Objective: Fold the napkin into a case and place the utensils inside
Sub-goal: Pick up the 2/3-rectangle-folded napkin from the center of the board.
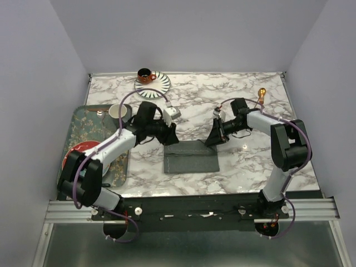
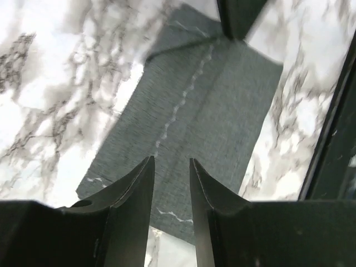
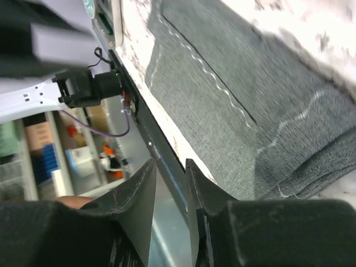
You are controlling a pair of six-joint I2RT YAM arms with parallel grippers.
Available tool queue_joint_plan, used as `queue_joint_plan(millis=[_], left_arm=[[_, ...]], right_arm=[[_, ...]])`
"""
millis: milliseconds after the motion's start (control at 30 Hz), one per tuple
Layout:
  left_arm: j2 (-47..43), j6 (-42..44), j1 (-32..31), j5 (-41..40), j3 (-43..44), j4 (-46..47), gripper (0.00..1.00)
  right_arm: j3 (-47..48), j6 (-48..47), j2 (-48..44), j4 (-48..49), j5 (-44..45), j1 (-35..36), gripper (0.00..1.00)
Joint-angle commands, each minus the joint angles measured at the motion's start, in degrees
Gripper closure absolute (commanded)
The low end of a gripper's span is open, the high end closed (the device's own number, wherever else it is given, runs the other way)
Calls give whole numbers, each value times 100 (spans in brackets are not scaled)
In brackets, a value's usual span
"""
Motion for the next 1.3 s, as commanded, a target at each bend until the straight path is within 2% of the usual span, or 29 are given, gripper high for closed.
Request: queue_joint_plan(millis=[0, 33, 167, 233, 467, 667, 833, 867, 967, 1000, 1100, 1167, 1267], left_arm=[[-800, 1963, -1173, -1870, -927, 114, 57], [-907, 2357, -1376, -2002, -1050, 185, 57], [-1294, 2948, -2396, -2889, -1700, 625, 57], [-1338, 3072, -2948, -3084, -1824, 775, 55], [-1014, 3301, -4136, -3963, -2202, 1118, 52], [-592, 3467, -4402, -4350, -2282, 1566, 48], [-47, 3819, -4525, -4745, -2300, 1909, 50], [23, 3898, -4525, -4807, -2274, 1918, 52], [243, 3934, -4551, -4886, -2177, 1874, 66], [252, 3934, -4551, -4834, -2159, 1795, 76], [156, 3890, -4560, -4703, -2045, 1576, 94], [112, 3837, -4534, -4649, -1931, 1487, 100], [7, 3662, -4411, -4246, -1729, 1163, 100]], right_arm=[[533, -446, -47, -517, 501, 28, 64], [673, -507, 15, -543, 738, 28, 64], [797, -657, 296, -552, 1135, 46, 64], [788, -710, 436, -552, 1363, 89, 64], [507, -868, 666, -500, 1970, 142, 65], [498, -1121, 789, -491, 2304, 256, 65], [507, -1237, 868, -526, 2454, 300, 65], [481, -1263, 868, -508, 2463, 309, 65], [446, -1351, 868, -535, 2524, 327, 65], [445, -1395, 859, -543, 2533, 336, 65], [428, -1527, 824, -543, 2586, 353, 66], [410, -1597, 789, -543, 2603, 371, 66], [393, -1668, 754, -543, 2595, 371, 66]])
